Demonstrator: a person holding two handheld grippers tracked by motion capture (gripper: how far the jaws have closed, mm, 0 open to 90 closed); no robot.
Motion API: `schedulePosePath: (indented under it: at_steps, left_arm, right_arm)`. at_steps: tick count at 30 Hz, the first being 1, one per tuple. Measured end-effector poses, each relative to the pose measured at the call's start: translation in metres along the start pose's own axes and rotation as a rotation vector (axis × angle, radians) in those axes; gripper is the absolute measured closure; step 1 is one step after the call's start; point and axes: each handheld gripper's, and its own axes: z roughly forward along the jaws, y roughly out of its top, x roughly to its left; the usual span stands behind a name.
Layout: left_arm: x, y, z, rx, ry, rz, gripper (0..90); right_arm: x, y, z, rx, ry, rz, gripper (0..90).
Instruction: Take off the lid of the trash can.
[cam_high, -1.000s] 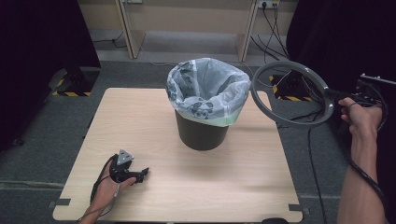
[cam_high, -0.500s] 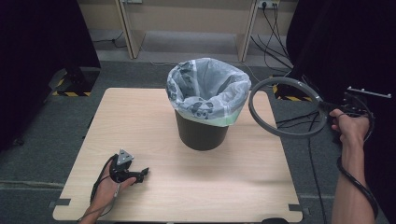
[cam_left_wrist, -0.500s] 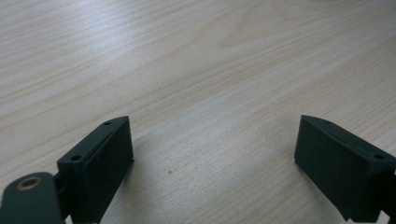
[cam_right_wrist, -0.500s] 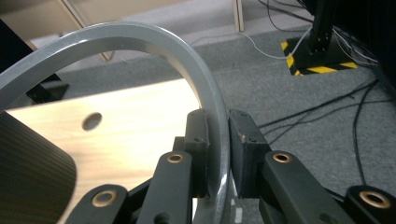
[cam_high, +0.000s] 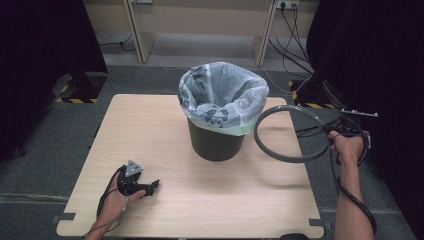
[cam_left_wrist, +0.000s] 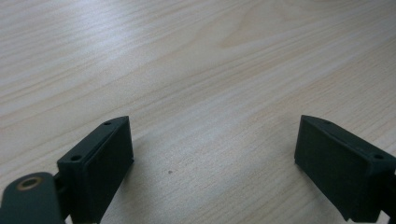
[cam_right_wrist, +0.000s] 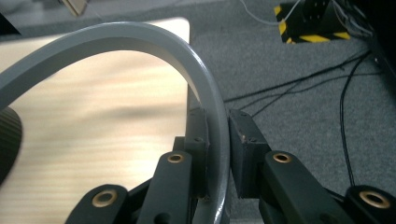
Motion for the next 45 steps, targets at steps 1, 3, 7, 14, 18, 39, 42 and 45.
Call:
schedulePosePath:
  at_steps: [1,3,7,14,18,39,42,45]
  left_arm:
    - [0.000,0.000,0.000,0.000,0.000,0.000,10.8]
    - [0.000,0.000,0.000,0.000,0.000,-0.001,10.8]
    - [0.000,0.000,0.000,0.000,0.000,-0.001,10.8]
    - [0.000,0.000,0.000,0.000,0.000,-0.001,10.7]
    - [0.000,0.000,0.000,0.000,0.002,-0.002,10.8]
    - [0.000,0.000,0.000,0.001,0.003,-0.002,10.8]
    - [0.000,0.000,0.000,0.001,0.003,-0.002,10.8]
    - [0.000,0.000,0.000,0.000,0.004,-0.002,10.8]
  right_arm:
    - [0.001,-0.003,0.004,0.010,-0.002,-0.006,79.0]
    - [0.003,-0.009,0.013,0.031,-0.012,-0.004,79.0]
    - [0.007,-0.022,0.028,0.066,-0.016,0.010,79.0]
    - [0.011,-0.037,0.044,0.096,-0.053,-0.036,78.9]
    - [0.011,-0.048,0.053,0.106,-0.060,-0.029,78.9]
    - [0.010,-0.069,0.066,0.015,-0.093,0.063,60.7]
    - [0.017,-0.064,0.056,-0.061,-0.046,0.093,52.0]
    - [0.029,-0.061,0.048,-0.095,-0.013,0.084,44.9]
